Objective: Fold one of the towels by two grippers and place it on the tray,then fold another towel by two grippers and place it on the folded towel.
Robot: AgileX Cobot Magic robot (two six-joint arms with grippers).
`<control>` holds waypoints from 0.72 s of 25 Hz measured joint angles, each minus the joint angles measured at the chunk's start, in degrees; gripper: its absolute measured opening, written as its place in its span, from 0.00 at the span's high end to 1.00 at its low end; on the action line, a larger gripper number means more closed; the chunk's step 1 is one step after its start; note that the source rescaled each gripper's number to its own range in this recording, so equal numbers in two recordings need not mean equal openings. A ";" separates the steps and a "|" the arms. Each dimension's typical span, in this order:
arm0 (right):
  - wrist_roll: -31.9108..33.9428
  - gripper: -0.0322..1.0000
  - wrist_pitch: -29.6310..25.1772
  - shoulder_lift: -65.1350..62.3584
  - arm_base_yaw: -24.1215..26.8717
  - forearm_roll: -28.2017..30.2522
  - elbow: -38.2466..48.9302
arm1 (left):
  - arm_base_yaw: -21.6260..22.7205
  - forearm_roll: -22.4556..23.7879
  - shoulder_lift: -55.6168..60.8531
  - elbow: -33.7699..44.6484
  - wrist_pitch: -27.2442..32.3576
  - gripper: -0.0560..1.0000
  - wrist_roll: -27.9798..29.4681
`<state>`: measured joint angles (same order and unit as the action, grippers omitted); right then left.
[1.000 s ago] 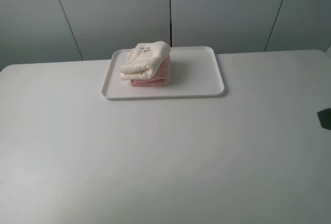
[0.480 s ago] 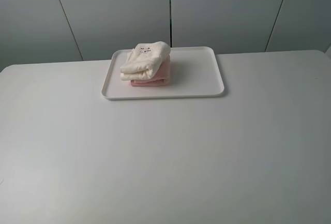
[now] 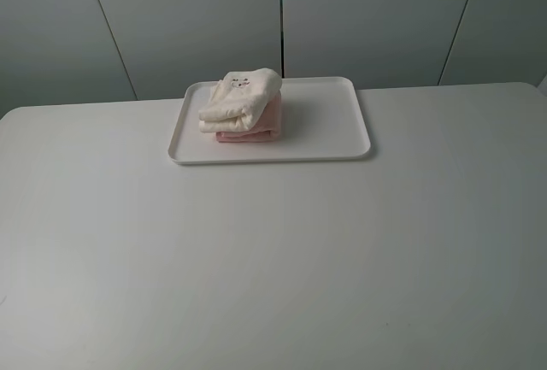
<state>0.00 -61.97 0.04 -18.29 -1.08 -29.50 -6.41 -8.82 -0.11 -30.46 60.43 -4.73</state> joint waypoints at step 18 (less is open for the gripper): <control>-0.63 0.00 -0.15 -0.10 0.00 -0.11 0.20 | 0.00 6.70 0.11 0.88 1.50 0.03 1.20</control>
<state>-0.63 -62.13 -0.06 -18.29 -1.19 -29.29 -6.41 -2.12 0.00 -29.57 61.93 -3.53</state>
